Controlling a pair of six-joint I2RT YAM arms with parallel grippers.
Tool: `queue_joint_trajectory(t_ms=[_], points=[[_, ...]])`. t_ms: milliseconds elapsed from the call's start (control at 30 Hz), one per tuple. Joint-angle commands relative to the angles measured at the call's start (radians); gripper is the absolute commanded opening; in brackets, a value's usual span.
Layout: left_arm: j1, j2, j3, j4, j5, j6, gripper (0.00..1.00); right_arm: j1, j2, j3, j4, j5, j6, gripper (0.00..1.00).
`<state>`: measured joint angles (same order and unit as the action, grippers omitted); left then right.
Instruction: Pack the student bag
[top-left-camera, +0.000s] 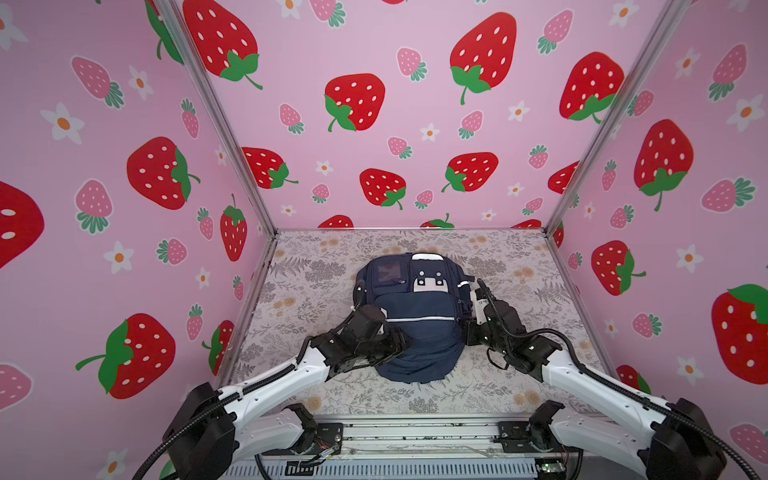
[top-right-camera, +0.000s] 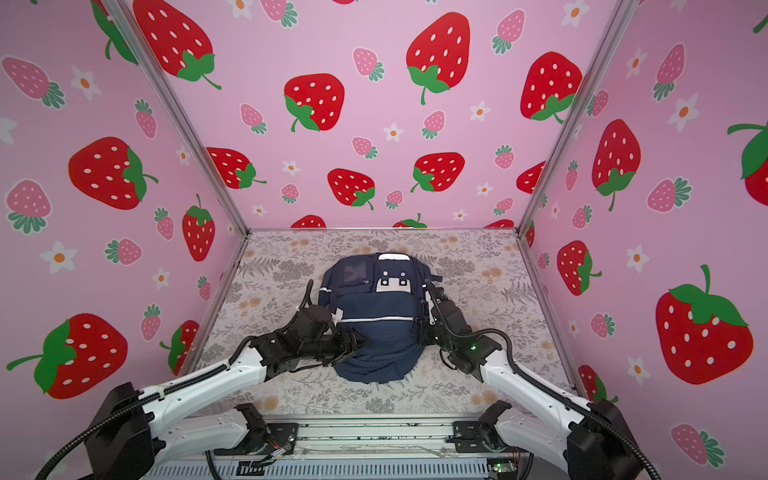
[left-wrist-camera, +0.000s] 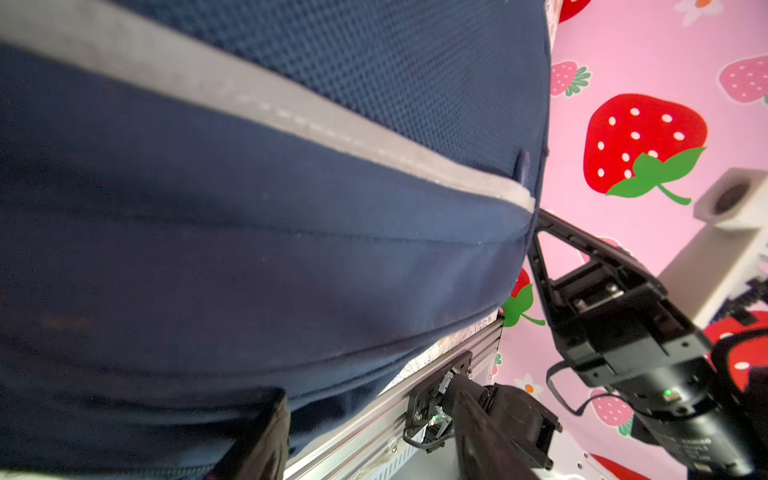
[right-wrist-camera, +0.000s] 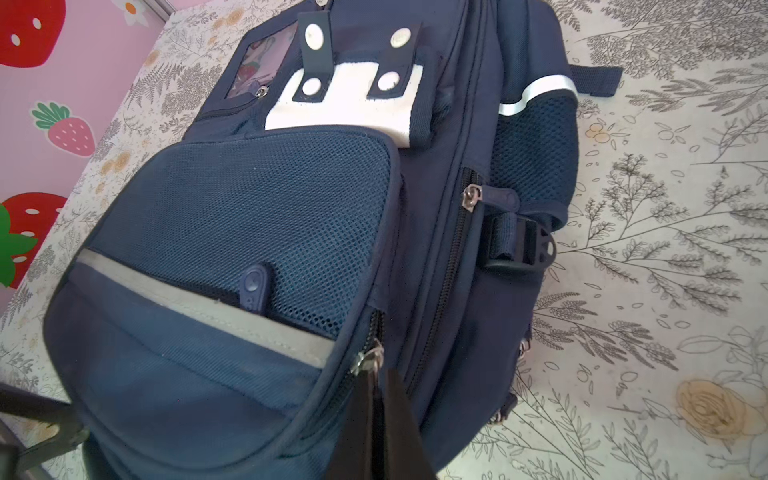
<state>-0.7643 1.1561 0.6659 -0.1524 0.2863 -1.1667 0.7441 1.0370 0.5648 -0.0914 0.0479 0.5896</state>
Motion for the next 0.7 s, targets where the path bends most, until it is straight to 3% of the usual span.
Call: queue_joint_trajectory(t_ms=[0,167,300,433,600,667], points=[[-0.003,0.030,0.065,0.103,-0.055,-0.073,0.67,0.027,-0.026,-0.008,-0.001,-0.008,0.027,0.00],[-0.015,0.089,0.114,0.105,-0.092,-0.092,0.70,0.110,0.002,0.013,0.024,-0.006,0.055,0.00],[-0.010,0.130,0.104,0.120,-0.128,-0.124,0.65,0.161,0.035,0.039,0.025,0.028,0.062,0.00],[0.014,0.141,0.091,0.118,-0.143,-0.119,0.48,0.167,0.046,0.051,0.004,0.064,0.065,0.00],[0.083,0.126,0.055,0.063,-0.164,-0.051,0.21,0.160,0.019,0.064,-0.054,0.122,0.030,0.00],[0.115,0.128,0.028,0.057,-0.155,-0.040,0.16,0.149,0.011,0.062,-0.060,0.116,0.019,0.00]])
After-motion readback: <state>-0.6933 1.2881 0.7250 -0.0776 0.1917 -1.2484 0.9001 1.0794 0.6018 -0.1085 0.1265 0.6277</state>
